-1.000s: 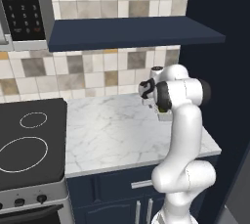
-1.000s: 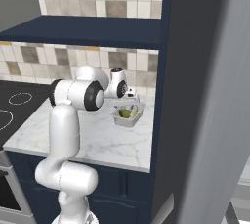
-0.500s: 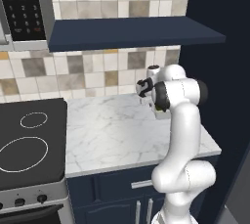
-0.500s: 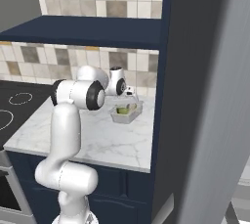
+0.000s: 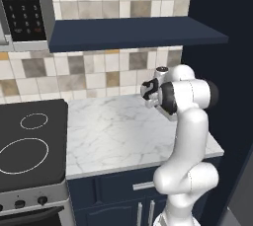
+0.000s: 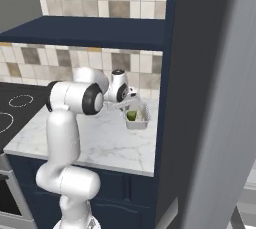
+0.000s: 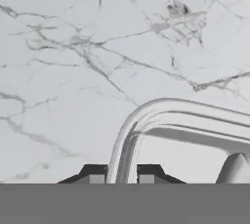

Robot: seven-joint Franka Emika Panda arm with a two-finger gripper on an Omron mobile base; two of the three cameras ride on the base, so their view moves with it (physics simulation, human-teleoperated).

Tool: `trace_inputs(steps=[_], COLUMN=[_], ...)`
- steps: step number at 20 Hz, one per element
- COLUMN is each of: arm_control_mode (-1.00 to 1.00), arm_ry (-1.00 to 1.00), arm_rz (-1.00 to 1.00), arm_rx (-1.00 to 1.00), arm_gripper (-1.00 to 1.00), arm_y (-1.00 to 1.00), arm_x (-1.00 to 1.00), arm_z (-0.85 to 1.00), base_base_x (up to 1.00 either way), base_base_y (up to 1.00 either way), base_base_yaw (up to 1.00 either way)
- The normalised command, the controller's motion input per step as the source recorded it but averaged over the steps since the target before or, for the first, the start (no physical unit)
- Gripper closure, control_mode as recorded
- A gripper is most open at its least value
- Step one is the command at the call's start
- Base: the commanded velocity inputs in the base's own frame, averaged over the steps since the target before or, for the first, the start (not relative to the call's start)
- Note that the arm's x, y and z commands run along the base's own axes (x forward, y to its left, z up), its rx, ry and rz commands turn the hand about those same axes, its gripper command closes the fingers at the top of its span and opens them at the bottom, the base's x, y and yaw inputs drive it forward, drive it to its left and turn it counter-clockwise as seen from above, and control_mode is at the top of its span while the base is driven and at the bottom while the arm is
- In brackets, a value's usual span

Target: Place the tupperware on the second highest shelf of the fridge. Make space for the tupperware among the existing items by rearranging them on the shelves if needed. Close the fridge door when finished.

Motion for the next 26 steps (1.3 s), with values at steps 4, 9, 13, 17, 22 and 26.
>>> trace_inputs(steps=[4, 9, 13, 17, 22, 26], arm_control_mode=[-1.0, -1.0, -1.0, -1.0, -1.0, -1.0], arm_ry=[-0.11, -0.07, -0.11, -0.01, 0.0, -0.04], arm_rz=[0.51, 0.52, 0.48, 0.39, 0.35, 0.26], arm_rx=[-0.08, -0.18, -0.19, -0.19, -0.14, -0.09], arm_gripper=[1.0, 1.0, 1.0, 1.0, 1.0, 1.0], arm_y=[0.36, 0.52, 0.38, 0.39, 0.41, 0.29], arm_x=[-0.96, -0.99, -1.0, -1.0, -1.0, -1.0], arm_z=[0.53, 0.75, 0.96, 1.0, 0.99, 0.86], base_base_x=[0.0, 0.0, 0.0, 0.0, 0.0, 0.0], base_base_y=[0.0, 0.0, 0.0, 0.0, 0.0, 0.0], base_base_yaw=[0.0, 0.0, 0.0, 0.0, 0.0, 0.0])
